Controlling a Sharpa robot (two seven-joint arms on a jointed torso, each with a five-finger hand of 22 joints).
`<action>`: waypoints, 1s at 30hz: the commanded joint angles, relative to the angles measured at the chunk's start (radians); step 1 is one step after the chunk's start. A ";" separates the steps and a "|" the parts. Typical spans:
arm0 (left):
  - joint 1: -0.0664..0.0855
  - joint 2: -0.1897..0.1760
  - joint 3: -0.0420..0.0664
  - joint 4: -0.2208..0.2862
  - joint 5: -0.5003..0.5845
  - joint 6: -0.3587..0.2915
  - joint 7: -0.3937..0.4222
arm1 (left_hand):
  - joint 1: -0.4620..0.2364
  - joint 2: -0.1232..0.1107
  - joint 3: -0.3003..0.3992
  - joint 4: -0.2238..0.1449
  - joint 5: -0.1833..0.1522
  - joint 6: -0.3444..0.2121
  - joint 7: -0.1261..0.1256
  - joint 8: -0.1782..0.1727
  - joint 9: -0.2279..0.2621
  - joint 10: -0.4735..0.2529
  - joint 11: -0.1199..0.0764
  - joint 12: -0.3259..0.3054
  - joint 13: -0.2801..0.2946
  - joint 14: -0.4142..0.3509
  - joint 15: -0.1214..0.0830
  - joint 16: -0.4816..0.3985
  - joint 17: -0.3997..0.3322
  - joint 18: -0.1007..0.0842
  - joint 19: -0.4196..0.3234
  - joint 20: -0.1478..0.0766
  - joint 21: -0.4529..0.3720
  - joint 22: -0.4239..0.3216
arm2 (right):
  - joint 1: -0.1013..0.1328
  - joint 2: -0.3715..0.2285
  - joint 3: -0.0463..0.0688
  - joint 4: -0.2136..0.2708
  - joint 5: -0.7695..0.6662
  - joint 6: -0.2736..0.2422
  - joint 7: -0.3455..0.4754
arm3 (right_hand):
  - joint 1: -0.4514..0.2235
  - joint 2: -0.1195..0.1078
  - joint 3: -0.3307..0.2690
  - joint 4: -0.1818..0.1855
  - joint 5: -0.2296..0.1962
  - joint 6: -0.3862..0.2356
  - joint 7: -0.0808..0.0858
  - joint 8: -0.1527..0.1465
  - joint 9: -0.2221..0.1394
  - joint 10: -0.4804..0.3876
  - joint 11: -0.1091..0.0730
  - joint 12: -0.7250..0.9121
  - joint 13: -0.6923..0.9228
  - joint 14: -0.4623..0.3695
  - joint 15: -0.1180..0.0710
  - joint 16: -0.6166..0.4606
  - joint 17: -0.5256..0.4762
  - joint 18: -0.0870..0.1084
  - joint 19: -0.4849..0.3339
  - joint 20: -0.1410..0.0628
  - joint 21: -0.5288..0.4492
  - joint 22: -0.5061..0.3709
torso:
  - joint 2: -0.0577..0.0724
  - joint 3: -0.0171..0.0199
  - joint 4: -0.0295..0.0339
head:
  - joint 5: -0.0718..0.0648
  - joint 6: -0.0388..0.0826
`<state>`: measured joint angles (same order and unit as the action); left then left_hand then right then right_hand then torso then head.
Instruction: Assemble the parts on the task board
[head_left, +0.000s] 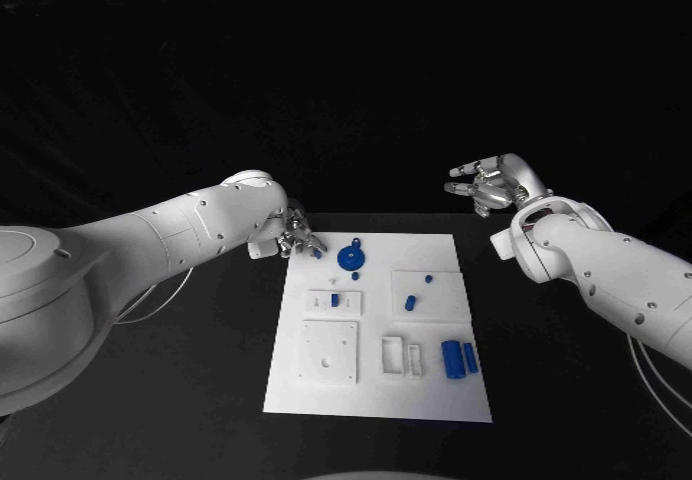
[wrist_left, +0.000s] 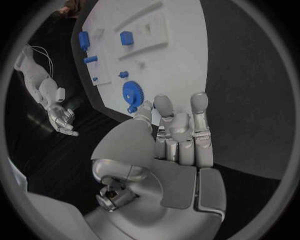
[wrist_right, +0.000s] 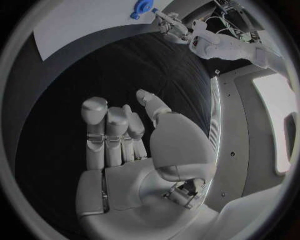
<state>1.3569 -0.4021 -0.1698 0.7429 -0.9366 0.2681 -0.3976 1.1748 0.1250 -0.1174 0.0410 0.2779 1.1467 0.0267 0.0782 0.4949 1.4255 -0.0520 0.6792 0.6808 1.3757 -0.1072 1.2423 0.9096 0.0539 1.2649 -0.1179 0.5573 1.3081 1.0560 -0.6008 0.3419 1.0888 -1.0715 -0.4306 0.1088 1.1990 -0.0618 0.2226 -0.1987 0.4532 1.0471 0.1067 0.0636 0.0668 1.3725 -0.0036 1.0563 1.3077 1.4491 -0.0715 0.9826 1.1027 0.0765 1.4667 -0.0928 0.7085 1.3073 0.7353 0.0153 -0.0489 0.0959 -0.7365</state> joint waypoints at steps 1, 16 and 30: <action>0.000 0.003 0.000 -0.005 0.016 -0.007 0.006 | 0.011 0.004 0.000 -0.008 0.008 -0.004 0.001 -0.005 -0.002 -0.006 0.001 0.006 -0.001 -0.003 0.004 0.005 0.000 0.001 -0.005 0.001 0.001 0.018 | 0.000 0.001 0.001 0.001 -0.005 0.013 0.003 | -0.003 0.000 -0.002 0.004 0.006 -0.003 0.001 -0.001 0.002 0.002 -0.002 0.005 0.061 0.006 -0.003 0.002 0.002 0.016 0.055 -0.002 0.004 0.051 | 0.000 0.0007 0.0006 | -0.001 0.000; -0.002 0.012 0.000 -0.024 0.063 0.004 0.011 | 0.090 0.034 0.052 -0.088 0.152 0.002 -0.007 0.005 0.020 -0.002 -0.002 0.006 -0.003 -0.001 0.003 0.010 0.003 0.004 -0.008 0.005 0.002 0.019 | 0.000 0.004 0.001 -0.002 -0.005 0.017 0.002 | -0.005 0.000 -0.003 0.006 0.007 -0.003 0.001 -0.001 0.002 0.002 -0.002 0.005 0.061 0.006 -0.003 0.002 0.002 0.016 0.055 -0.002 0.004 0.051 | -0.001 0.0009 0.0008 | 0.000 -0.004; -0.002 -0.016 0.001 0.020 0.114 -0.093 0.015 | 0.001 -0.091 0.462 -0.170 0.156 0.039 -0.017 0.035 0.189 -0.001 -0.012 0.001 -0.014 -0.001 0.004 0.011 -0.014 0.014 -0.012 0.012 0.004 0.019 | 0.000 0.002 0.001 -0.005 -0.005 0.025 0.000 | -0.010 0.001 -0.006 0.013 0.011 -0.002 0.000 -0.001 0.002 0.003 -0.003 0.005 0.061 0.006 -0.003 0.003 0.001 0.017 0.055 -0.002 0.004 0.051 | -0.003 0.0003 0.0068 | -0.001 -0.004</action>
<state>1.3548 -0.4157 -0.1698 0.7520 -0.8562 0.2300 -0.3895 1.1742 0.0398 0.2481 -0.0378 0.4277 1.1564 0.0349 0.1114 0.5315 1.4202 -0.0603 0.6792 0.6671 1.3668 -0.1019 1.2501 0.8946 0.0537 1.2526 -0.1055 0.5572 1.3078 1.0560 -0.5987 0.3419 1.0833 -1.0721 -0.4229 0.1066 1.1990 -0.0618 0.2153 -0.1914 0.4610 1.0471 0.1067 0.0636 0.0671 1.3725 -0.0036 1.0563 1.3077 1.4491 -0.0715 0.9826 1.1031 0.0766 1.4667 -0.0928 0.7085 1.3073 0.7331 0.0159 -0.0442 0.0952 -0.7414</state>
